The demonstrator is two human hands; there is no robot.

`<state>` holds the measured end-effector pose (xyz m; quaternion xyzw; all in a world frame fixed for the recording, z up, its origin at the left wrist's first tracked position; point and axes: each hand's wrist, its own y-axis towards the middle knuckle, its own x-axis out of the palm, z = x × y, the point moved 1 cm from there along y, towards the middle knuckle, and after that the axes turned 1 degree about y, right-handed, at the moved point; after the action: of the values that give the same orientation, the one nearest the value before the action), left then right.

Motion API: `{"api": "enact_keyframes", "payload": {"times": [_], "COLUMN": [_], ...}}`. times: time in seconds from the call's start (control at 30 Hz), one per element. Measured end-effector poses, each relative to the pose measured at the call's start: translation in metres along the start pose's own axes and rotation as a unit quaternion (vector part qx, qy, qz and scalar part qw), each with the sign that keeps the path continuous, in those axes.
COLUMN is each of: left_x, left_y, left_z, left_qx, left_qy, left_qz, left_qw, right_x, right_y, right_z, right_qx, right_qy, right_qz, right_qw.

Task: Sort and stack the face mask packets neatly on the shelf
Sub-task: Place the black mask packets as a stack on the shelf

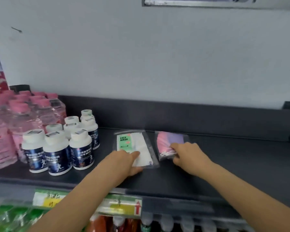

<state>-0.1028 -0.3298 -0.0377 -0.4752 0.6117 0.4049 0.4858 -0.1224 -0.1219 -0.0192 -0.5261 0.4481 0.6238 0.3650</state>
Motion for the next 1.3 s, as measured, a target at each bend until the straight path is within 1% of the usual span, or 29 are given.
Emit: {"api": "enact_keyframes", "payload": {"times": [0.03, 0.1, 0.2, 0.27, 0.3, 0.37, 0.4, 0.47, 0.5, 0.6, 0.7, 0.77, 0.87, 0.93, 1.0, 1.03, 1.07, 1.13, 1.17, 1.3], "left_x": [0.002, 0.006, 0.012, 0.009, 0.005, -0.006, -0.012, -0.023, -0.028, -0.041, -0.06, -0.07, -0.08, -0.091, -0.103, -0.11, -0.114, -0.12, -0.119, -0.125], "left_y": [0.0, 0.002, 0.004, 0.0, -0.003, -0.011, -0.015, -0.022, -0.026, -0.038, -0.057, -0.071, -0.087, -0.098, -0.112, -0.118, -0.122, -0.127, -0.126, -0.132], "left_z": [-0.002, -0.006, -0.008, -0.009, -0.009, -0.007, -0.002, 0.016, 0.028, 0.071, 0.114, 0.148, 0.211, 0.26, 0.311, 0.335, 0.357, 0.398, 0.417, 0.483], "left_qx": [0.028, 0.053, 0.072, 0.062, 0.048, 0.031, 0.035, 0.061, 0.082, 0.144, 0.227, 0.267, 0.327, 0.342, 0.336, 0.338, 0.345, 0.349, 0.351, 0.365], "left_qy": [0.018, 0.026, 0.017, -0.026, -0.076, -0.18, -0.219, -0.285, -0.309, -0.329, -0.362, -0.369, -0.345, -0.315, -0.293, -0.283, -0.275, -0.243, -0.235, -0.239], "left_qz": [0.004, 0.015, 0.041, 0.076, 0.095, 0.141, 0.186, 0.259, 0.273, 0.265, 0.256, 0.251, 0.269, 0.267, 0.261, 0.281, 0.32, 0.335, 0.357, 0.384], "left_qw": [0.999, 0.998, 0.996, 0.995, 0.991, 0.973, 0.957, 0.921, 0.907, 0.895, 0.867, 0.855, 0.838, 0.844, 0.856, 0.853, 0.838, 0.84, 0.833, 0.813], "right_x": [0.0, -0.002, -0.007, -0.01, -0.011, -0.013, -0.015, -0.021, -0.025, -0.04, -0.051, -0.057, -0.062, -0.066, -0.07, -0.071, -0.072, -0.072, -0.072, -0.069], "right_y": [-0.004, -0.011, -0.023, -0.032, -0.038, -0.05, -0.056, -0.068, -0.075, -0.103, -0.145, -0.179, -0.24, -0.286, -0.333, -0.356, -0.378, -0.42, -0.44, -0.497], "right_z": [-0.002, -0.005, -0.008, -0.008, -0.009, -0.013, -0.015, -0.018, -0.019, -0.013, 0.003, 0.02, 0.053, 0.084, 0.119, 0.136, 0.154, 0.186, 0.2, 0.249], "right_qx": [0.021, 0.06, 0.118, 0.137, 0.143, 0.144, 0.14, 0.127, 0.118, 0.095, 0.079, 0.082, 0.109, 0.136, 0.164, 0.177, 0.19, 0.215, 0.226, 0.255], "right_qy": [0.008, 0.032, 0.129, 0.21, 0.251, 0.306, 0.326, 0.371, 0.389, 0.457, 0.5, 0.5, 0.472, 0.446, 0.401, 0.379, 0.357, 0.314, 0.293, 0.239], "right_qz": [0.006, 0.009, 0.015, 0.043, 0.059, 0.091, 0.111, 0.162, 0.192, 0.259, 0.313, 0.348, 0.387, 0.408, 0.426, 0.432, 0.437, 0.445, 0.446, 0.431], "right_qw": [1.0, 0.998, 0.985, 0.967, 0.956, 0.937, 0.928, 0.906, 0.893, 0.846, 0.804, 0.789, 0.785, 0.785, 0.794, 0.799, 0.804, 0.811, 0.815, 0.832]}}
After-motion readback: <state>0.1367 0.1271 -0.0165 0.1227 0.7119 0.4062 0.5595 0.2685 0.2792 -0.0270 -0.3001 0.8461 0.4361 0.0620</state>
